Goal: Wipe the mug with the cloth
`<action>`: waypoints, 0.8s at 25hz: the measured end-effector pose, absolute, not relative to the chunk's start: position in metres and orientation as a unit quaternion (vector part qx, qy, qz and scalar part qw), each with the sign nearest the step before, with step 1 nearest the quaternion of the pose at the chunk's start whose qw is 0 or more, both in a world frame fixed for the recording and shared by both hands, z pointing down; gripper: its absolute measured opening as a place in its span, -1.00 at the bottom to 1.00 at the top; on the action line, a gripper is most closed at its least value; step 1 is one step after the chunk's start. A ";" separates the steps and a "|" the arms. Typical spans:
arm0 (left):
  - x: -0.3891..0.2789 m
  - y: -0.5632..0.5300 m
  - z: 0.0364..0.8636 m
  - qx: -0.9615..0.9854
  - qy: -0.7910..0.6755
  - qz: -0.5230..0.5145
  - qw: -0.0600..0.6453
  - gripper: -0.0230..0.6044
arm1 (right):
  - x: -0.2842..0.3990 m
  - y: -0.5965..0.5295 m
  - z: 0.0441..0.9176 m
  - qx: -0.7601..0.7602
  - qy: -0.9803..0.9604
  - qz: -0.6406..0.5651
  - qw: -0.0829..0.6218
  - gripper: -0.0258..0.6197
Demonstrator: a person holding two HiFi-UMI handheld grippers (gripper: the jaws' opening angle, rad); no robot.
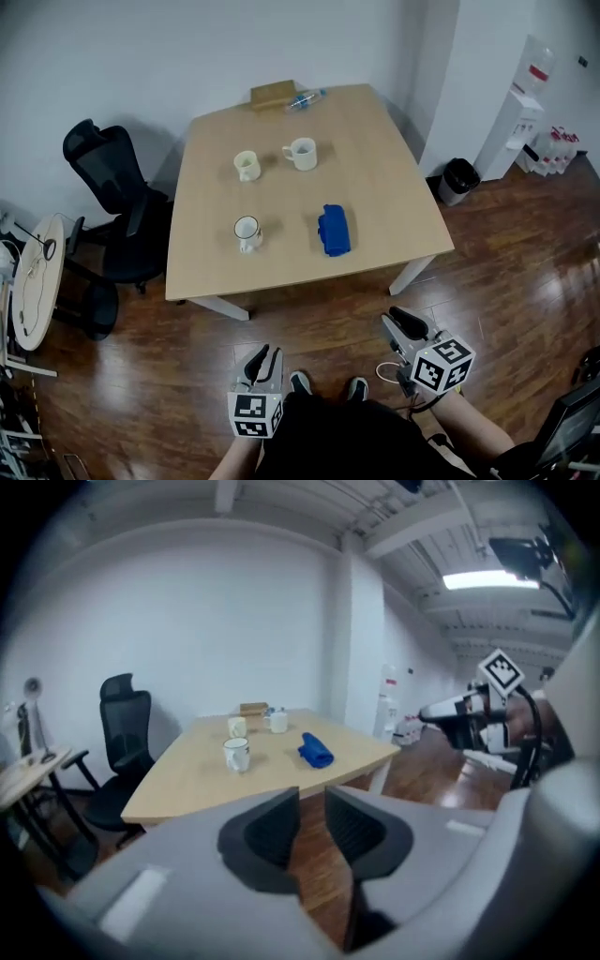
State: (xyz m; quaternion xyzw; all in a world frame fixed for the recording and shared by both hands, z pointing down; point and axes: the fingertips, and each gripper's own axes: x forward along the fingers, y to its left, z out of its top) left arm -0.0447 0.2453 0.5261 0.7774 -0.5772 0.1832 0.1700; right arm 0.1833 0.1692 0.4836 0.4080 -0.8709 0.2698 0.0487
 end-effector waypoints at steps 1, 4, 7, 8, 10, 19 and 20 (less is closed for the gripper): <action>-0.038 0.249 0.523 0.786 -0.565 0.191 0.163 -0.65 | 0.185 0.172 0.478 0.416 -0.871 0.256 0.051 -0.61; -0.031 0.253 0.506 0.805 -0.546 0.172 0.155 -0.69 | 0.186 0.173 0.460 0.443 -0.869 0.216 0.047 -0.62; -0.045 0.254 0.486 0.810 -0.548 0.175 0.117 -0.70 | 0.179 0.174 0.442 0.466 -0.863 0.192 0.035 -0.62; -0.051 0.255 0.482 0.810 -0.550 0.181 0.099 -0.70 | 0.174 0.175 0.437 0.469 -0.863 0.186 0.034 -0.62; -0.063 0.258 0.480 0.807 -0.554 0.190 0.076 -0.70 | 0.162 0.175 0.432 0.470 -0.865 0.169 0.043 -0.62; -0.078 0.271 0.488 0.807 -0.555 0.176 0.095 -0.70 | 0.122 0.185 0.434 0.455 -0.880 0.106 0.087 -0.62; -0.077 0.270 0.485 0.810 -0.553 0.174 0.092 -0.70 | 0.119 0.186 0.435 0.453 -0.881 0.106 0.088 -0.62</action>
